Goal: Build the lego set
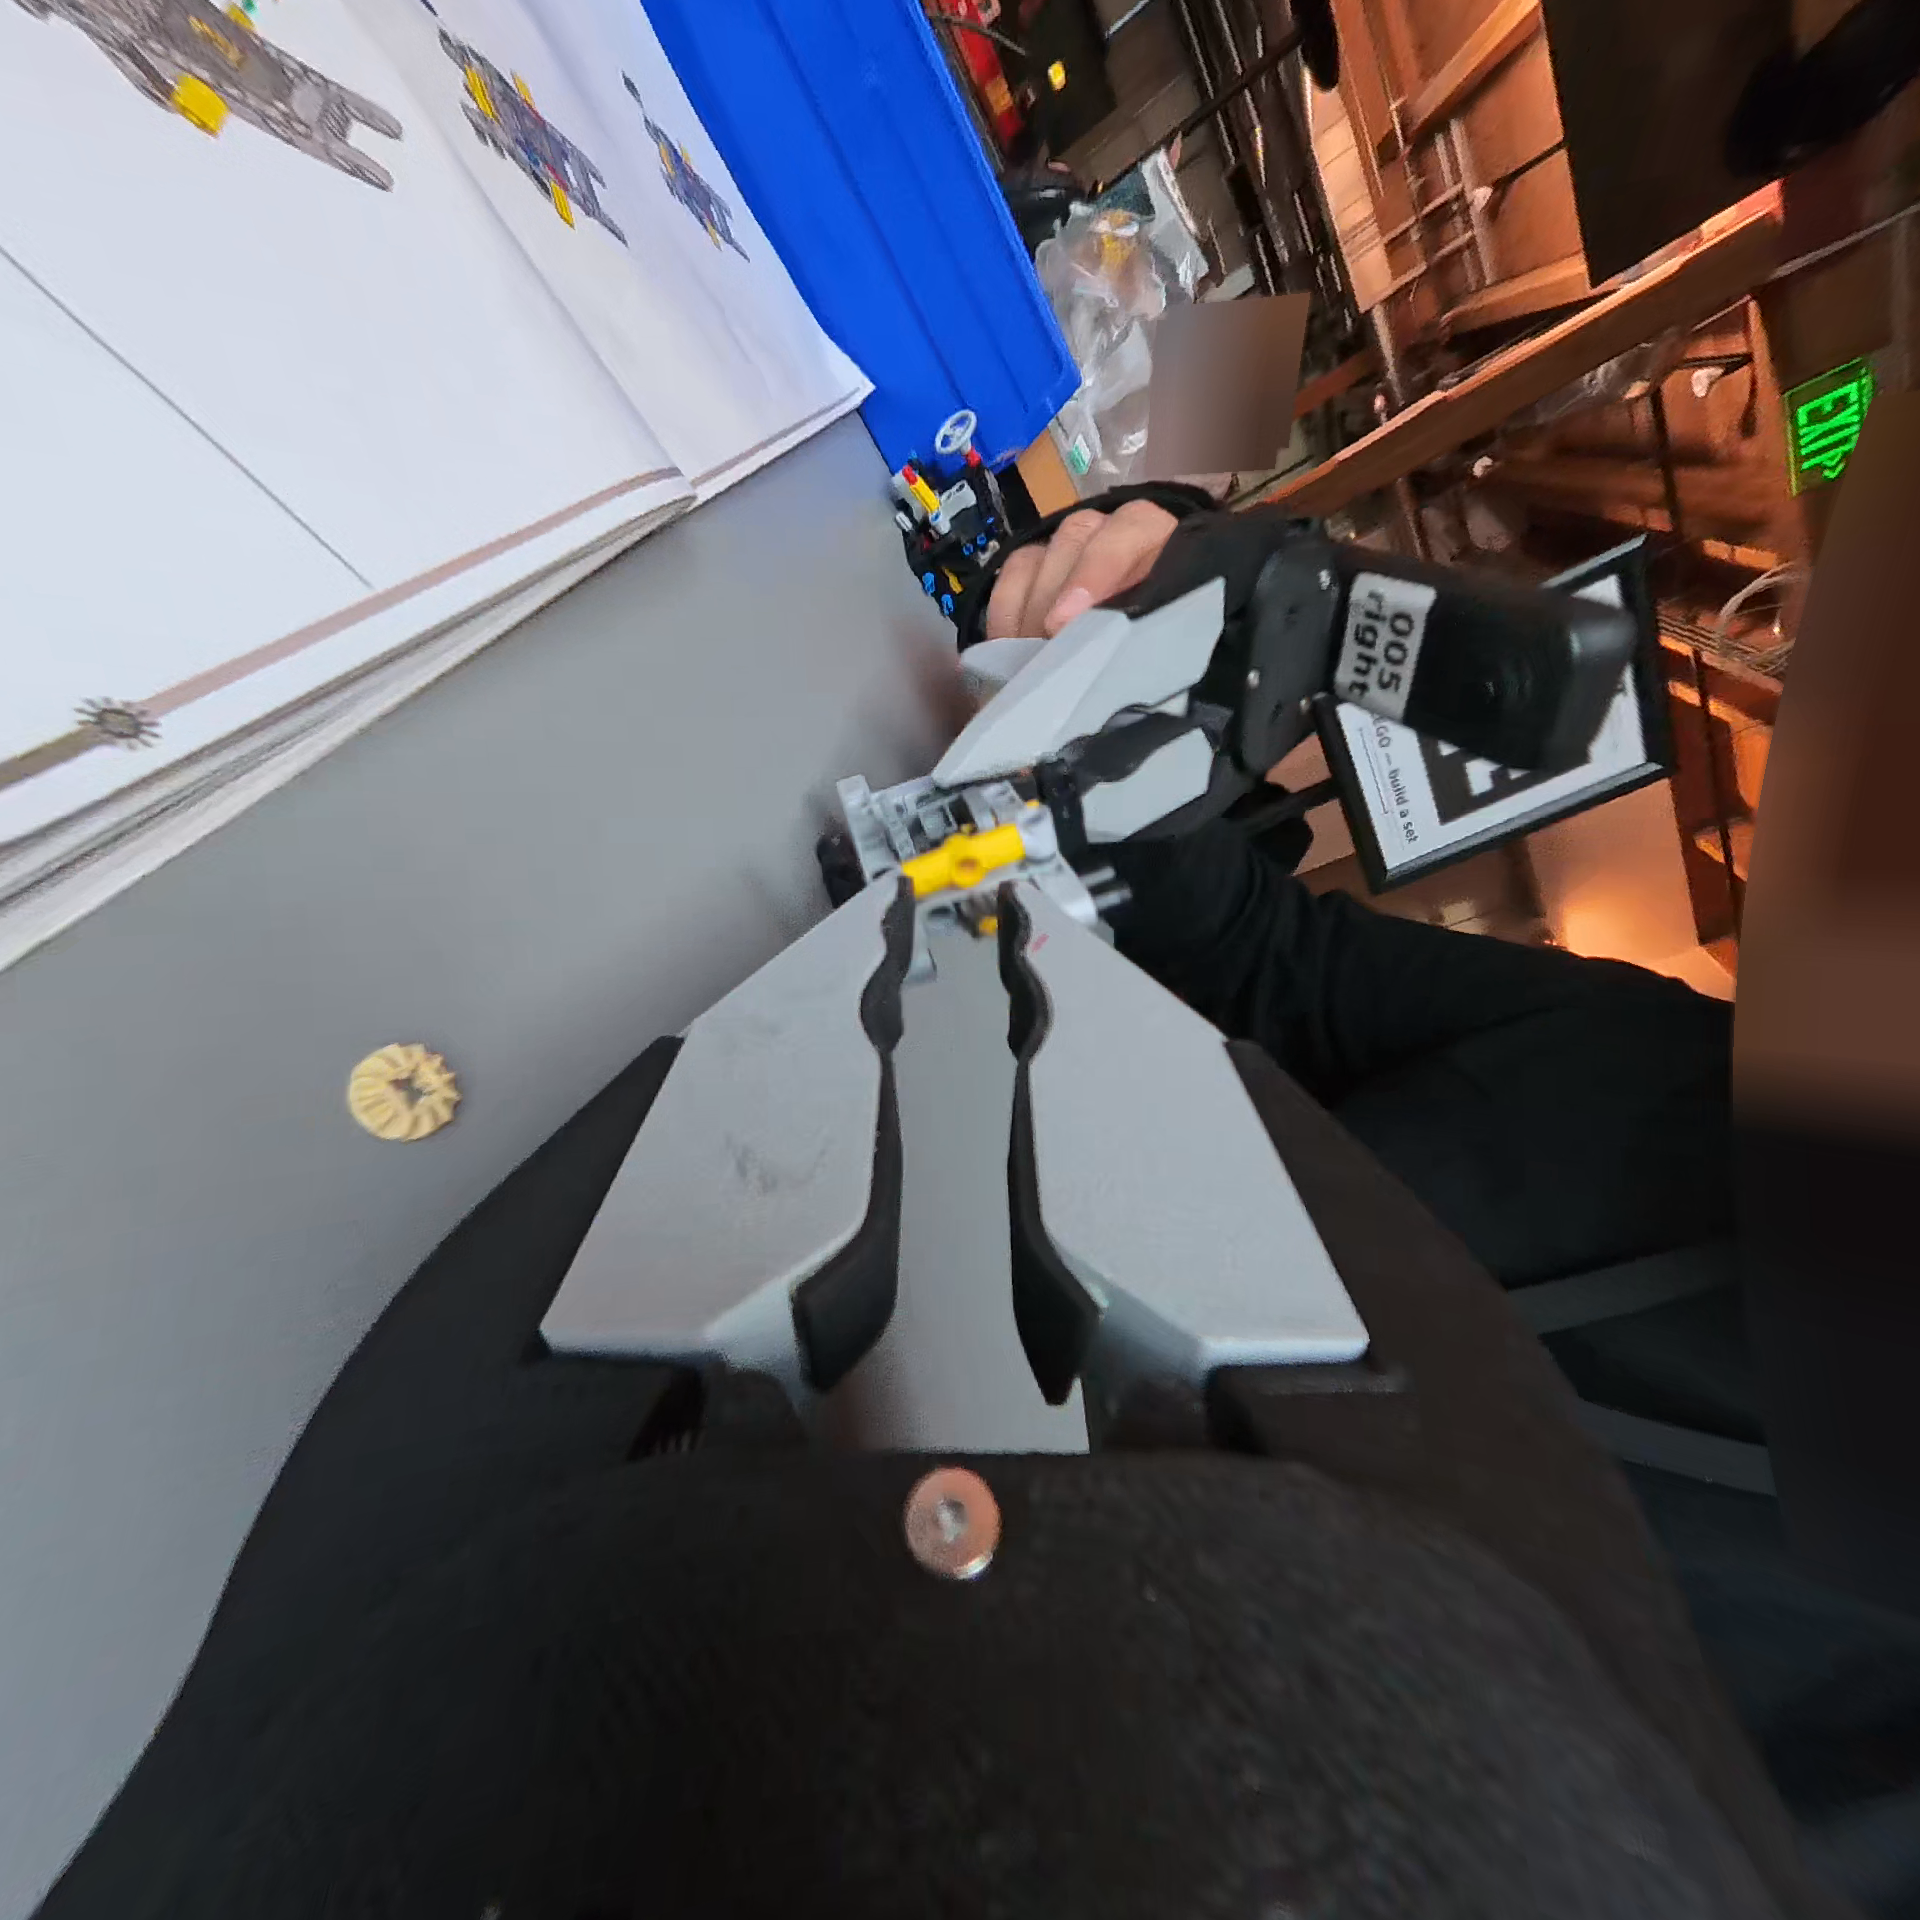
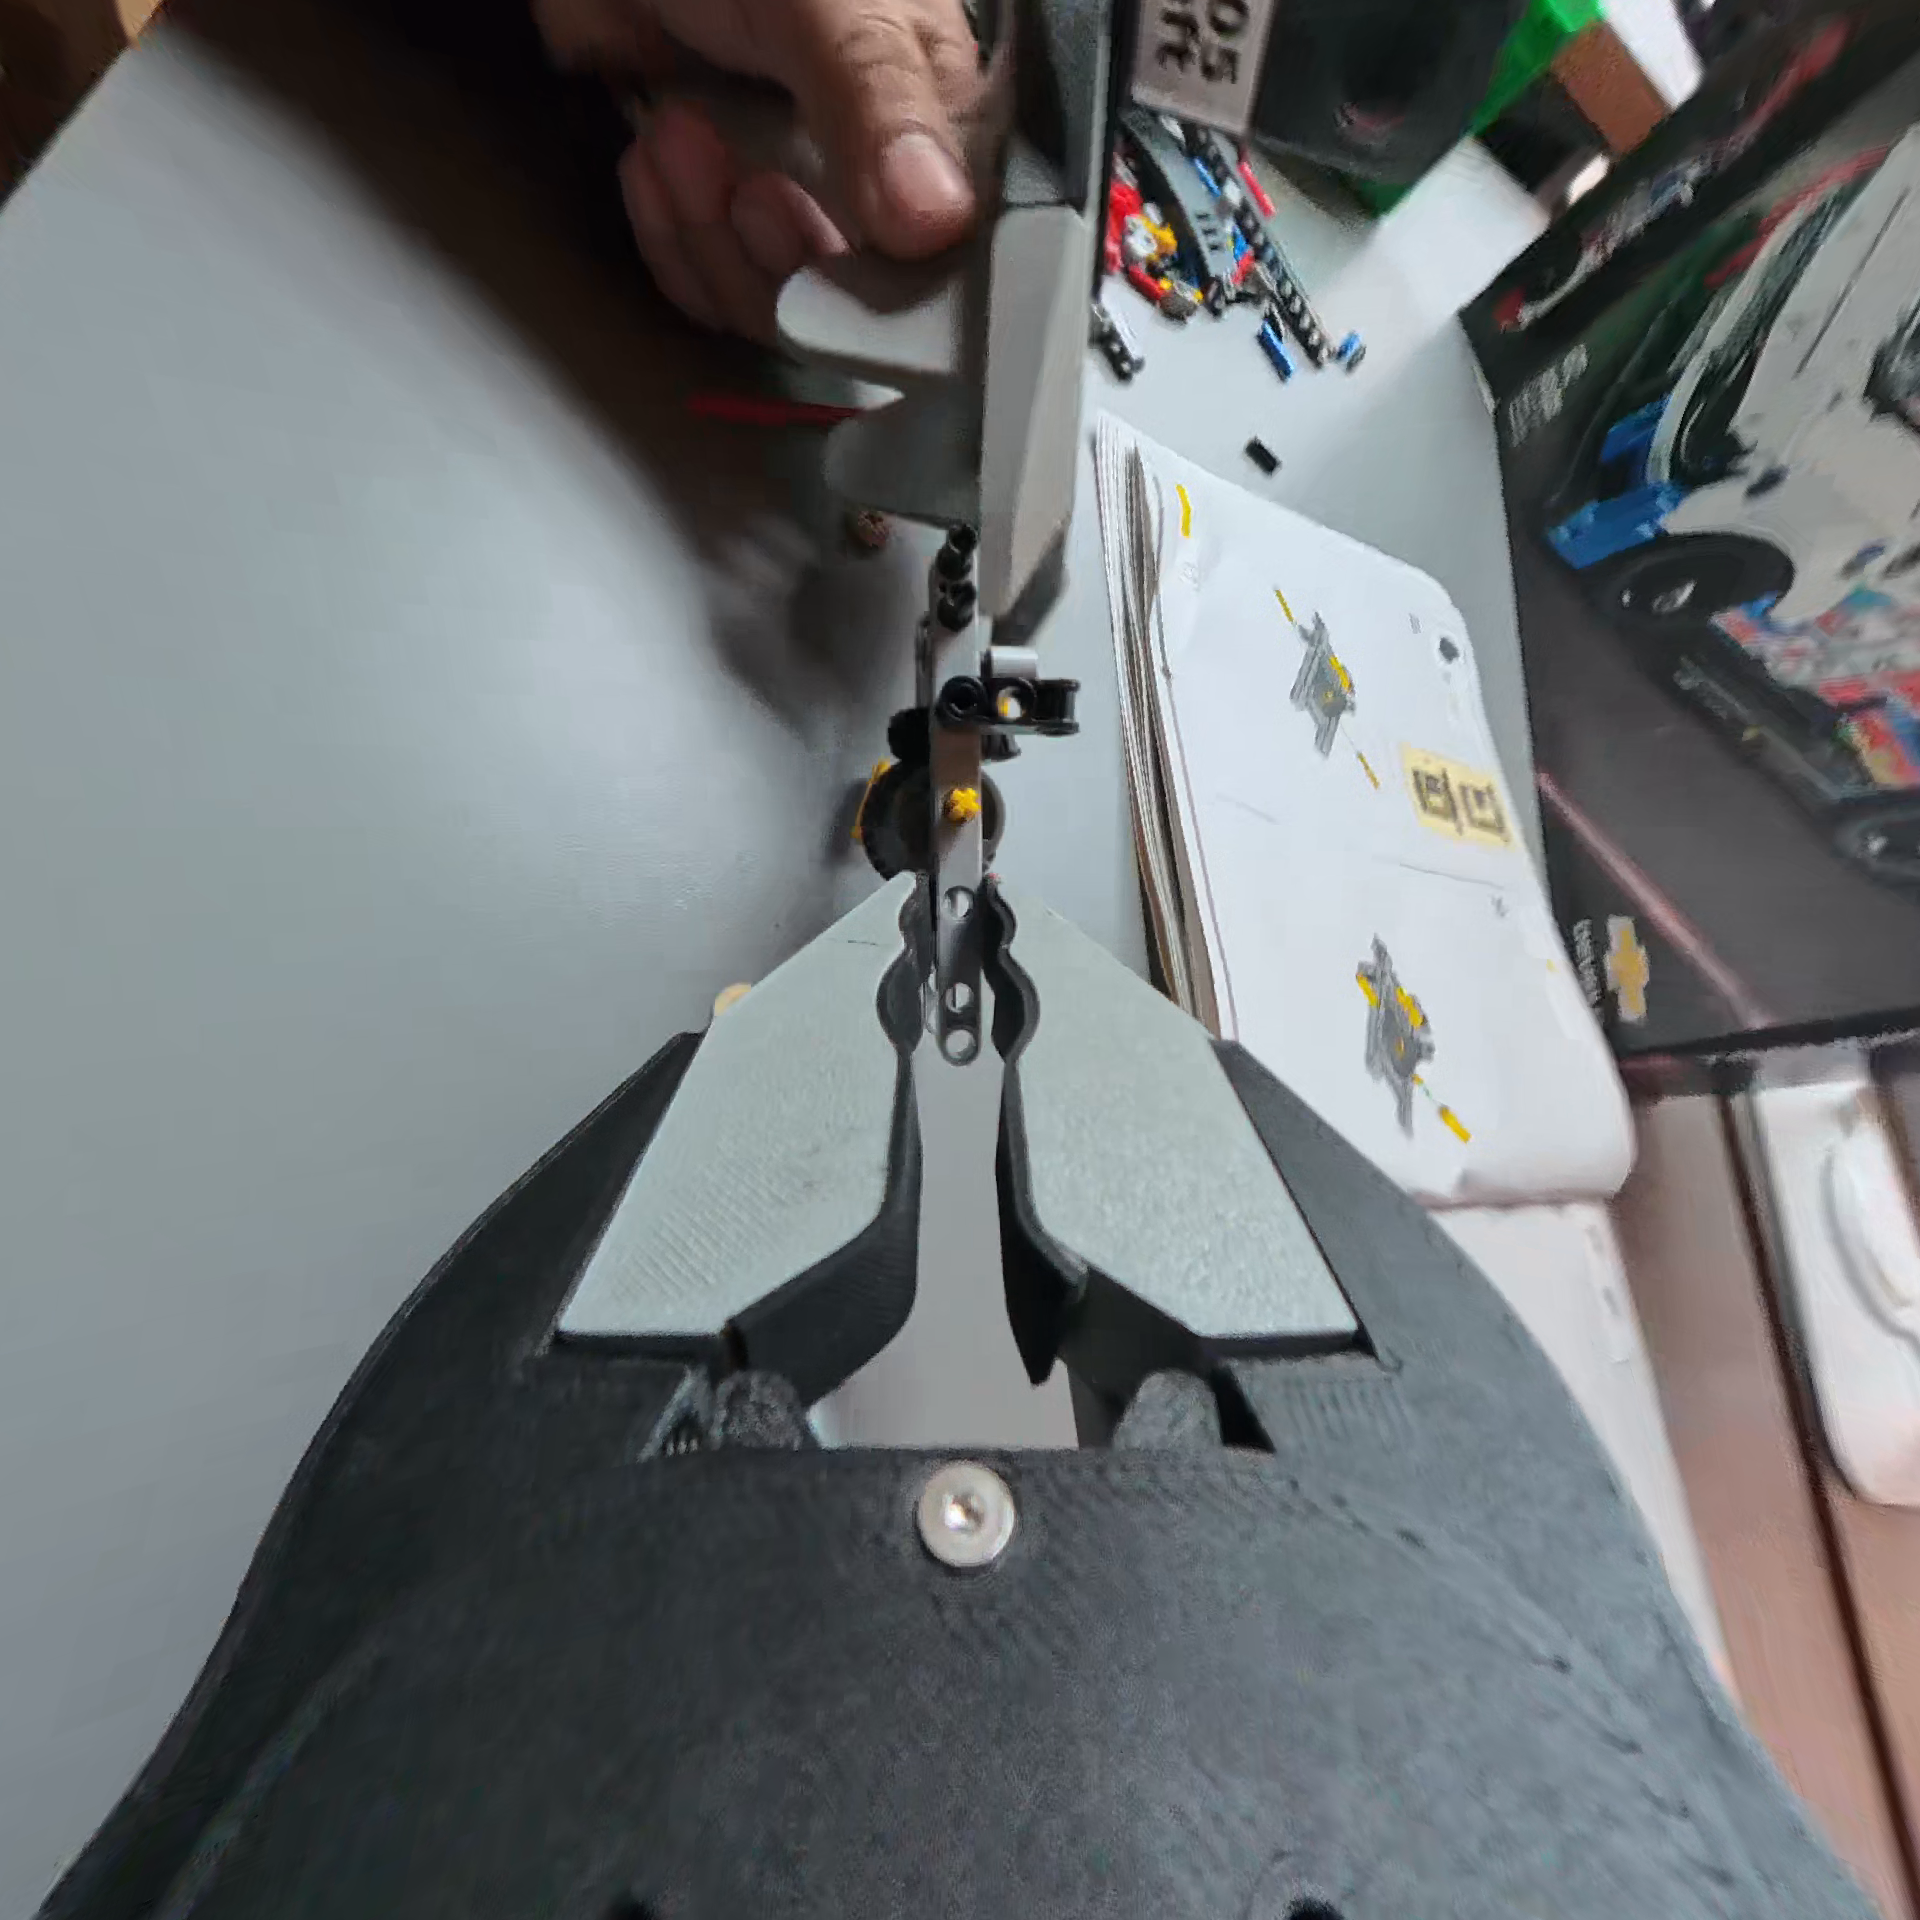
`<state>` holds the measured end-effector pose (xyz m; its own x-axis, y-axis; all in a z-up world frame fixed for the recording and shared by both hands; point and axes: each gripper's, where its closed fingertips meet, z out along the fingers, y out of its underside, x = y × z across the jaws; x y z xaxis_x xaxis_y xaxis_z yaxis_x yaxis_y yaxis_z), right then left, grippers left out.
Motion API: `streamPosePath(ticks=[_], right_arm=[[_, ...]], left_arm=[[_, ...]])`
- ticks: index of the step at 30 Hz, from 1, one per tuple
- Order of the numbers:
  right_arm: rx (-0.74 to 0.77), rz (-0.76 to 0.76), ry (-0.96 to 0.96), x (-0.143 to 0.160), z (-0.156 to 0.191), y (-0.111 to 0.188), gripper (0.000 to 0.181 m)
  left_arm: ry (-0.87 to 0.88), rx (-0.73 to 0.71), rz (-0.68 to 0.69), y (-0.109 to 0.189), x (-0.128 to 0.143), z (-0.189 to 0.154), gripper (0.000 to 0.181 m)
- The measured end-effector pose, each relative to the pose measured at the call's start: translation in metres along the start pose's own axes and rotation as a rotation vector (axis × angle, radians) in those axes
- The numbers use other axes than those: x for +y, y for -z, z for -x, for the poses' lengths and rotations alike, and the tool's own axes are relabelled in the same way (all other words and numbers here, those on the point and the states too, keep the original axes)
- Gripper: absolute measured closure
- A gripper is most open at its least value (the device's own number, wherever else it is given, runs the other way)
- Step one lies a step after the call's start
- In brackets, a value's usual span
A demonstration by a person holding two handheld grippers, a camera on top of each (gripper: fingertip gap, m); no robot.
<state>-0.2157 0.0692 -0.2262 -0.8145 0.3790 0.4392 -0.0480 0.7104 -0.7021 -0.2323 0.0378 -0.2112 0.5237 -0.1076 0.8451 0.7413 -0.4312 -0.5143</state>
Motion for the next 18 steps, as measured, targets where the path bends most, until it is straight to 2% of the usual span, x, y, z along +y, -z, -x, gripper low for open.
streamPosePath(ticks=[3,9,13,18], right_arm=[[-0.069,-0.009,-0.131,0.004,-0.005,0.006,0.176],[-0.202,-0.032,-0.343,0.007,-0.005,0.009,0.176],[-0.310,-0.089,-0.470,0.001,-0.002,0.009,0.177],[-0.351,-0.103,-0.488,-0.001,0.002,0.011,0.177]], left_arm=[[-0.035,-0.006,0.002,0.005,-0.002,0.001,0.166],[-0.239,-0.066,0.066,0.001,0.000,-0.004,0.153],[-0.350,-0.085,0.116,-0.008,0.001,-0.008,0.155],[-0.377,-0.078,0.152,-0.016,0.006,-0.004,0.166]])
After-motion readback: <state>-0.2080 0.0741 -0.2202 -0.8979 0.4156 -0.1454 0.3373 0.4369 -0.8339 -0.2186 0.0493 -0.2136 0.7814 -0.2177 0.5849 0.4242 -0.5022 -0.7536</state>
